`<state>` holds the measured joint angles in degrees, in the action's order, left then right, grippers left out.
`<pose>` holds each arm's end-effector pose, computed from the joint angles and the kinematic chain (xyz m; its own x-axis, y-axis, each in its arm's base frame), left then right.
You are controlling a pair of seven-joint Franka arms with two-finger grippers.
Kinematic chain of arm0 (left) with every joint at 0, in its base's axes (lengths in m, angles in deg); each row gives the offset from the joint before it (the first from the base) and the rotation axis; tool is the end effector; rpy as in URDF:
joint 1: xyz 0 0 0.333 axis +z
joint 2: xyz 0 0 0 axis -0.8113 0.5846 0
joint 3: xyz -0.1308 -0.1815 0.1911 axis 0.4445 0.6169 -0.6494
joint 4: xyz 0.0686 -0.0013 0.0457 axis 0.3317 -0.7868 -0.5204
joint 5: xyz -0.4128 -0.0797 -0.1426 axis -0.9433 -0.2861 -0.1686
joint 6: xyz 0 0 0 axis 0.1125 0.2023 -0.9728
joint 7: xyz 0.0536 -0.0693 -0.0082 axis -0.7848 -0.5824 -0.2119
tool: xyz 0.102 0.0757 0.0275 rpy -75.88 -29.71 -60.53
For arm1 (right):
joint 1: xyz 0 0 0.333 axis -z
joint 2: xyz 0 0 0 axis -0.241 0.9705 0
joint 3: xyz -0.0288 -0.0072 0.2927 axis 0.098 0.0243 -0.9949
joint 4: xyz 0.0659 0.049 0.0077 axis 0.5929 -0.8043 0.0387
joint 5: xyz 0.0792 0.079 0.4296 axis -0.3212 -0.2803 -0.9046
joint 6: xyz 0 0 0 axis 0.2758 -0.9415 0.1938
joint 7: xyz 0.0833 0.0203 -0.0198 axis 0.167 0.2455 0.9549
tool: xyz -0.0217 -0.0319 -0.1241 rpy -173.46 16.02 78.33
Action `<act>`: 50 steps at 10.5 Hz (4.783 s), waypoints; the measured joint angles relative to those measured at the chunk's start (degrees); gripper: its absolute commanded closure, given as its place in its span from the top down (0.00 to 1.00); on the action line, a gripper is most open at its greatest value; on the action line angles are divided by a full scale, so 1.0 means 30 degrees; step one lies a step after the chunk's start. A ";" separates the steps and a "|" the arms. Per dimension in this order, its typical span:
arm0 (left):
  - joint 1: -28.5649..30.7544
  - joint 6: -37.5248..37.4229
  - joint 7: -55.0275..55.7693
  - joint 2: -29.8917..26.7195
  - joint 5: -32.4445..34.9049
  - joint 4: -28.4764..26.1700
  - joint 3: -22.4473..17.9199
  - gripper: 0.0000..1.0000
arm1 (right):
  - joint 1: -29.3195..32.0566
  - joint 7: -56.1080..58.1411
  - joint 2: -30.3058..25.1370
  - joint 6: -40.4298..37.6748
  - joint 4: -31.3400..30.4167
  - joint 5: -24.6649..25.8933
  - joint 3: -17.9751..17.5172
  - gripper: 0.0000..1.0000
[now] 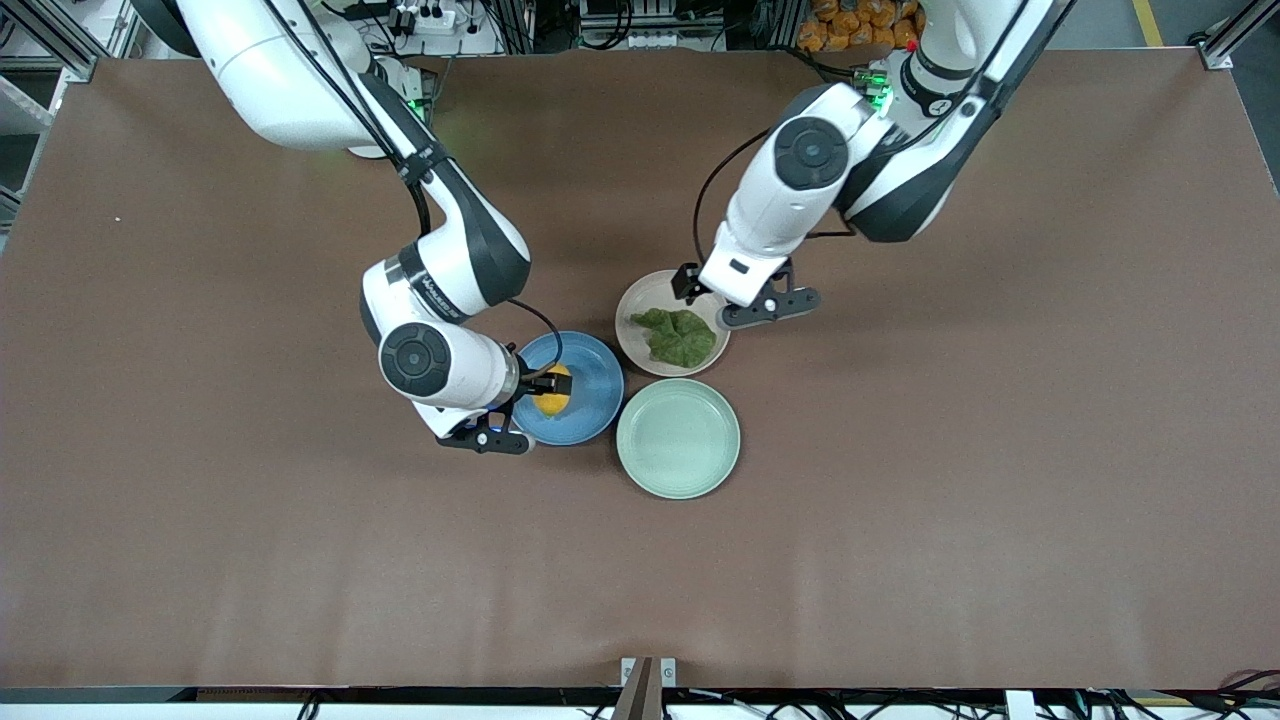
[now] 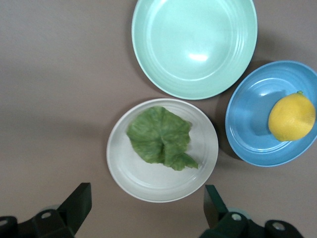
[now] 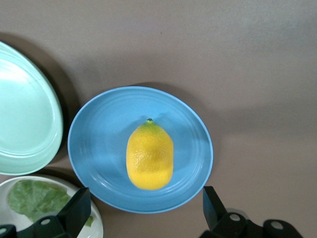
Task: Pick lemon and lettuce from blue and beige plates
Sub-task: 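Reach the right gripper to the lemon while the left gripper reaches the lettuce, then close the right gripper on the lemon while the left gripper grasps the lettuce, then lift the lemon with the right gripper while the left gripper lifts the lettuce, then lower the lemon with the right gripper while the left gripper carries the lettuce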
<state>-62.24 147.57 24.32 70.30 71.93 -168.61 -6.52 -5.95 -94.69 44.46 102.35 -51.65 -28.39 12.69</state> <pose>0.4840 -0.4575 0.2861 0.9627 0.2533 -0.0950 0.2643 -0.9554 0.1314 0.6393 0.3591 0.2241 0.9647 -0.1095 -0.2394 -0.1345 -0.9868 -0.0903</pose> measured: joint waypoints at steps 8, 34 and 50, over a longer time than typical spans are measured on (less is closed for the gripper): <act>-0.2267 0.3224 0.5766 0.5853 0.8086 0.0715 -0.0266 1.00 | -0.0850 -0.0049 0.1373 0.2634 -0.1304 0.0254 -0.0013 0.61; 0.4132 -0.2286 -0.3476 0.0638 0.6655 0.2171 -0.0365 0.00 | 0.7314 0.9978 -0.3765 0.0577 -0.6244 0.3836 0.1285 1.00; 0.8641 -0.1417 -1.4411 0.3767 0.6502 0.4291 -0.2624 1.00 | 0.7186 0.9978 -1.0982 -0.8183 0.0015 0.1567 0.1659 1.00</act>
<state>-36.31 143.31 -18.92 81.60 91.44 -155.73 -14.40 15.60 -64.75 11.51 77.80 -51.61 -23.69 17.66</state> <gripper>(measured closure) 0.079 0.000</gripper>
